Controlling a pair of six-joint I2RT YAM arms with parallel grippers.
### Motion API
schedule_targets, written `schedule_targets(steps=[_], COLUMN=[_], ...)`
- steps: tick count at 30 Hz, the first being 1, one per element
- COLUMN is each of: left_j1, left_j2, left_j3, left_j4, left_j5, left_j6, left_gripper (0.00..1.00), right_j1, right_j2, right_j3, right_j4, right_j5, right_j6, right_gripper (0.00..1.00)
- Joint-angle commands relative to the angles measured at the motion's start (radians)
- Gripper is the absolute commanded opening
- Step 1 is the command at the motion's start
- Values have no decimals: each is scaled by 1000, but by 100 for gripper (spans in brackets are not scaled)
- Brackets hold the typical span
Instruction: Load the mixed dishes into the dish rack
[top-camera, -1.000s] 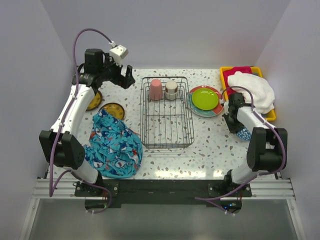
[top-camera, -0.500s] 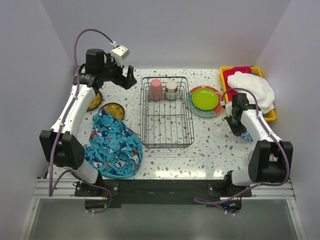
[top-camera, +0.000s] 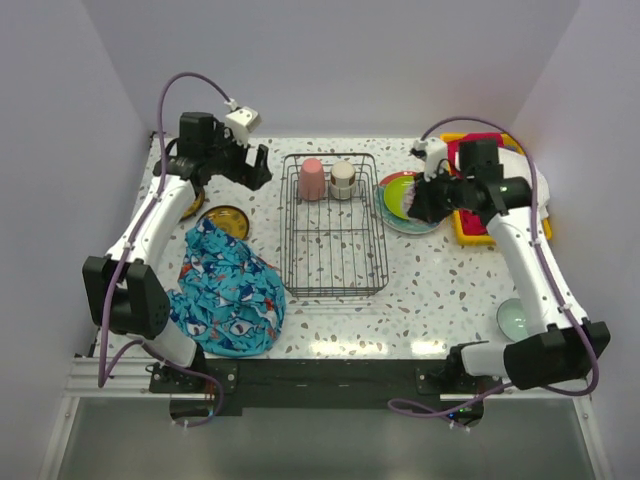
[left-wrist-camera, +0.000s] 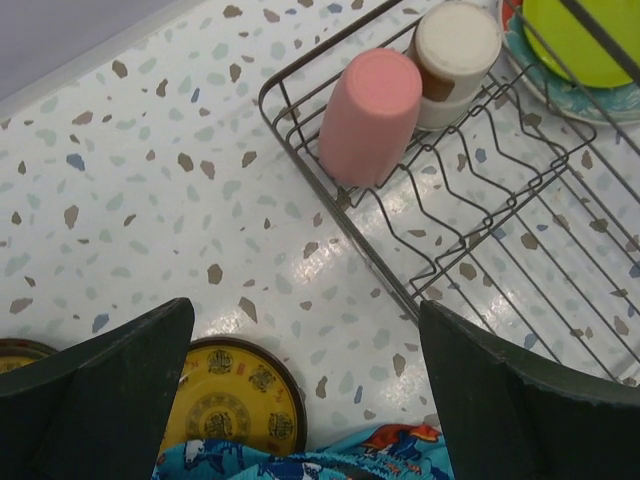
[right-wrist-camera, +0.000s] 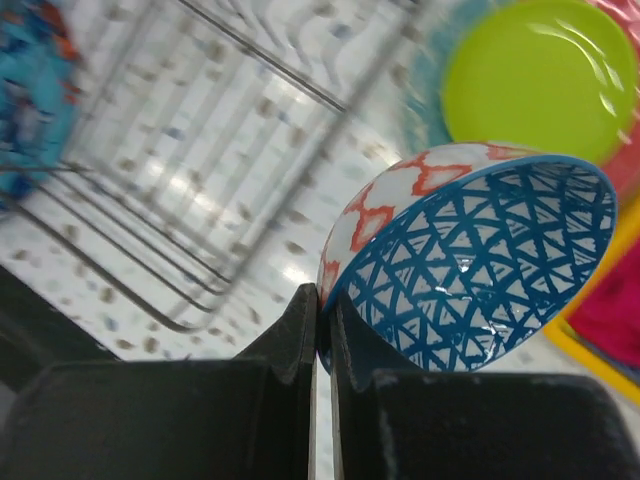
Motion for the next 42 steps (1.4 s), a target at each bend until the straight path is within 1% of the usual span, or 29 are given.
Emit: schedule_targets(steps=[1, 2, 3, 5, 6, 9, 11, 15, 21, 25, 29, 37, 38, 40, 42], left_j1=[-3, -3, -3, -2, 0, 10, 17, 20, 26, 33, 41, 41, 43, 43, 43], left_j2=[-67, -71, -79, -96, -99, -117, -133, -156, -193, -206, -208, -196, -194, -191, -190], left_j3=[-44, -48, -51, -64, -69, -75, -80, -84, -100, -120, -123, -129, -127, -126, -130], left_j4=[41, 38, 37, 35, 35, 32, 29, 15, 0, 1, 1, 8, 11, 11, 14], left_j5=[-124, -164, -182, -245, -268, -328, -349, -363, -377, -380, -366, -334, -331, -330, -327], left_j6=[9, 11, 14, 24, 23, 28, 35, 54, 78, 83, 83, 69, 69, 67, 64], left_gripper=[100, 100, 100, 100, 100, 100, 100, 100, 100, 100, 100, 100, 100, 100, 100], right_j1=[170, 192, 239, 279, 310, 347, 356, 385, 417, 425, 425, 422, 421, 417, 404], right_j2=[-49, -53, -53, -20, -4, 34, 75, 161, 256, 322, 352, 373, 370, 364, 364], right_j3=[-121, -153, -206, -236, -256, -319, -348, -391, -428, -463, -492, -495, -497, -489, -494], right_j4=[469, 557, 710, 824, 919, 1067, 1102, 1252, 1286, 1286, 1289, 1173, 1155, 1064, 1023], right_j5=[-245, -251, -248, -253, -259, -266, -294, -343, -339, -334, -316, -293, -267, -218, -181], right_j6=[396, 453, 558, 652, 739, 838, 863, 970, 1004, 978, 963, 886, 874, 823, 806], right_gripper=[0, 0, 0, 0, 0, 0, 0, 0, 0, 0, 0, 0, 0, 0, 0])
